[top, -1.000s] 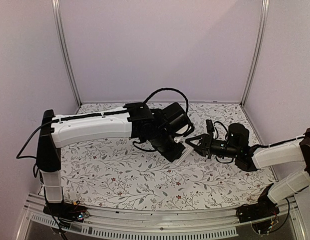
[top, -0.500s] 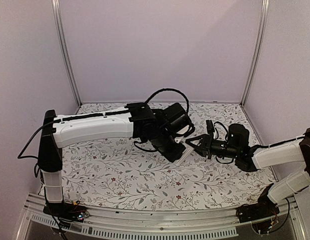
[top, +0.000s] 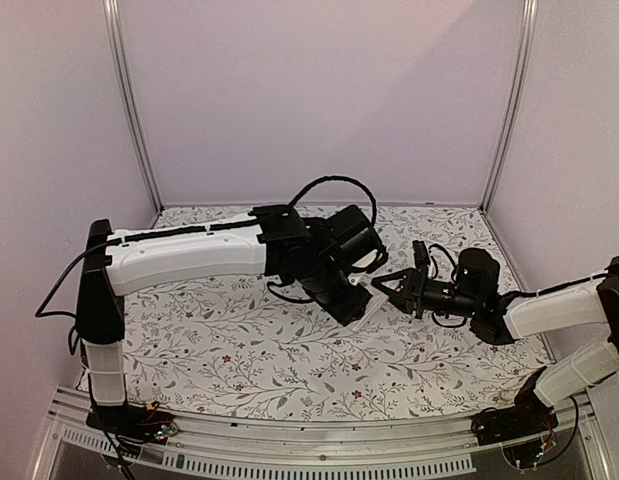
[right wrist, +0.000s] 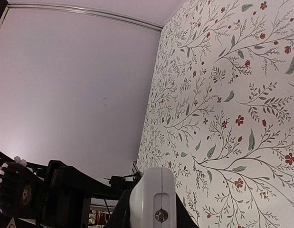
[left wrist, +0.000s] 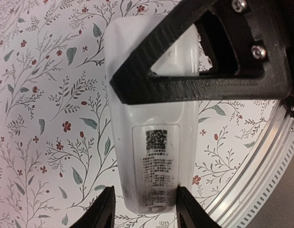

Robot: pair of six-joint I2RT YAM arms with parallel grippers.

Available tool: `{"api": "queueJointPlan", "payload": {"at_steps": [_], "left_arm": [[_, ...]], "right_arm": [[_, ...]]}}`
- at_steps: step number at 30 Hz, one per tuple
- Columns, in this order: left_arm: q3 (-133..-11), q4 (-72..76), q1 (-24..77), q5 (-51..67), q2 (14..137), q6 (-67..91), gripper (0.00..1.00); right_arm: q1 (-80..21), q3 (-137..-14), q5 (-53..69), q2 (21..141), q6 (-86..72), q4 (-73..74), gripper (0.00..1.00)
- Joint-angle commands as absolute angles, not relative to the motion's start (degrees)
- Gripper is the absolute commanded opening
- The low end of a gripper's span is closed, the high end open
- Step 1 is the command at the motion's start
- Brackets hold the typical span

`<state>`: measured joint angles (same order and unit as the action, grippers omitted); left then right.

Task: Load the batteries into the remote control
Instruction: Load the battery cover onto the remote control without the battery cover.

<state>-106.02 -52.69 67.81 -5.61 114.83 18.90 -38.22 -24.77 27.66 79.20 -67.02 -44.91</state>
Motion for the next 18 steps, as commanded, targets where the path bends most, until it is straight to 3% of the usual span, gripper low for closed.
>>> {"api": "queueJointPlan", "payload": {"at_steps": [1,6,14,18], "left_arm": [[-104.99,-53.44,67.5,-6.53,115.3,18.61,0.46],[-105.01,-53.33,67.49,-6.83,114.47,18.41,0.57],[-100.07,-48.03,67.41,-3.28,108.94,17.15,0.99],[-96.96,-44.37,67.18,-1.79,105.34,17.26,1.0]], "right_arm": [[-38.16,-25.14,29.0,78.55,-69.07,-50.68,0.0],[-38.05,-24.98,29.22,78.57,-69.0,-50.63,0.0],[-37.28,-24.87,29.71,78.57,-68.84,-50.28,0.0],[-37.29,-25.04,29.84,78.66,-68.82,-50.1,0.0]]}}
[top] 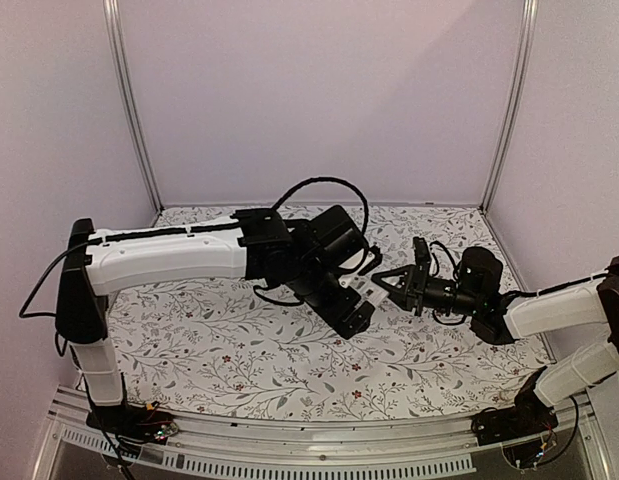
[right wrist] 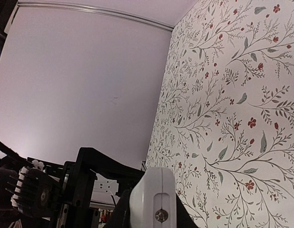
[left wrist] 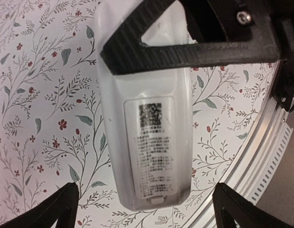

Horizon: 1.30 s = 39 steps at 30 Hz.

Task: Load the batteries into the remote control
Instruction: Load the battery cover onto the remote control without the battery cover, then press the battery cover on the remote control.

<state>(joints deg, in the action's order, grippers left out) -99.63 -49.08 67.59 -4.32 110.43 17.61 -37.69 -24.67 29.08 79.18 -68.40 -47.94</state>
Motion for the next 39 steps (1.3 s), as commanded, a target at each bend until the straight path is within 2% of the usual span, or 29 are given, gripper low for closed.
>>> {"api": "queueJointPlan", "payload": {"at_steps": [1,12,18,26,33,39], "left_arm": [[-95.69,-42.86,66.89,-0.87,104.11,17.47,0.99],[-78.91,-25.34,58.21,17.75,92.64,23.76,0.99],[-78.62,-24.26,56.87,22.69,95.32,26.43,0.77],[-78.54,-23.11,56.82,23.81,96.78,27.83,0.6],[-78.65,-24.11,56.86,22.38,97.85,27.69,0.55],[-79.17,-26.29,56.95,21.02,99.21,26.91,0.45]], "right_arm": [[-37.31,-25.05,29.86,78.78,-68.82,-50.1,0.0],[-37.33,-27.44,33.58,79.42,-68.69,-51.13,0.0],[-37.34,-28.59,35.68,79.63,-69.76,-52.81,0.0],[-37.81,-28.83,35.74,79.98,-70.31,-53.0,0.0],[-38.16,-29.18,35.58,80.25,-70.4,-53.09,0.0],[-38.3,-29.52,35.64,80.35,-70.56,-53.37,0.0]]}}
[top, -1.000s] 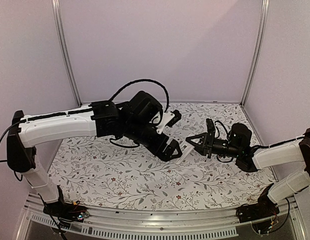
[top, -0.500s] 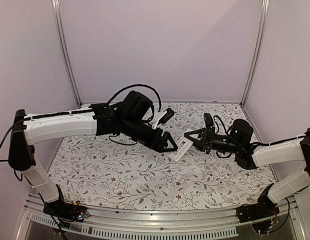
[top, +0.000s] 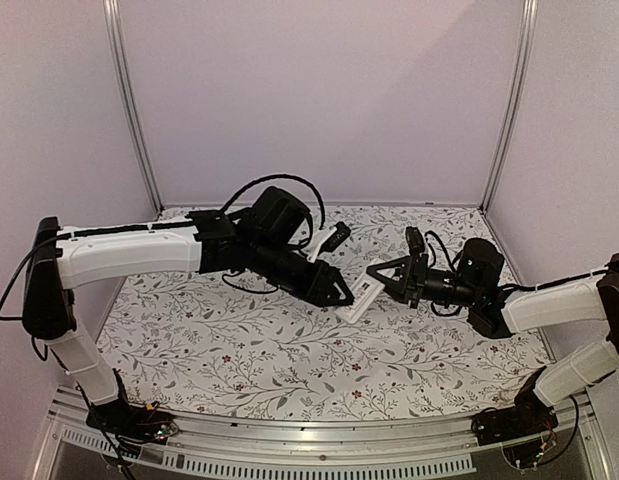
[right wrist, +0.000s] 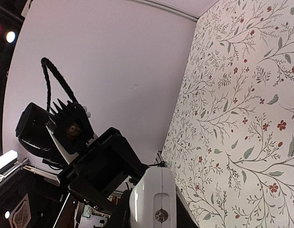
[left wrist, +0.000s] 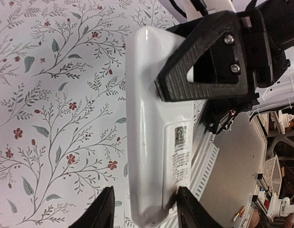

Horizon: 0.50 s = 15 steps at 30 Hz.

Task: Load the batteries into the remote control
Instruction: Press the battery cover on the remote control.

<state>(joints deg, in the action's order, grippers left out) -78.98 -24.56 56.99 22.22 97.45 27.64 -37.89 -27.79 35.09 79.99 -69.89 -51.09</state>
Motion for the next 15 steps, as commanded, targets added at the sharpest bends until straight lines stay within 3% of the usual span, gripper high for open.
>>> {"api": "queueJointPlan", "payload": {"at_steps": [1,15], "left_arm": [[-79.37,-26.82,56.97,20.7,99.57,26.69,0.44],[-84.54,-36.31,58.64,14.49,105.39,23.3,0.31]], "right_arm": [[-38.31,-29.6,35.74,80.33,-70.62,-53.55,0.0],[-38.26,-29.93,36.41,80.64,-72.69,-58.11,0.0]]}}
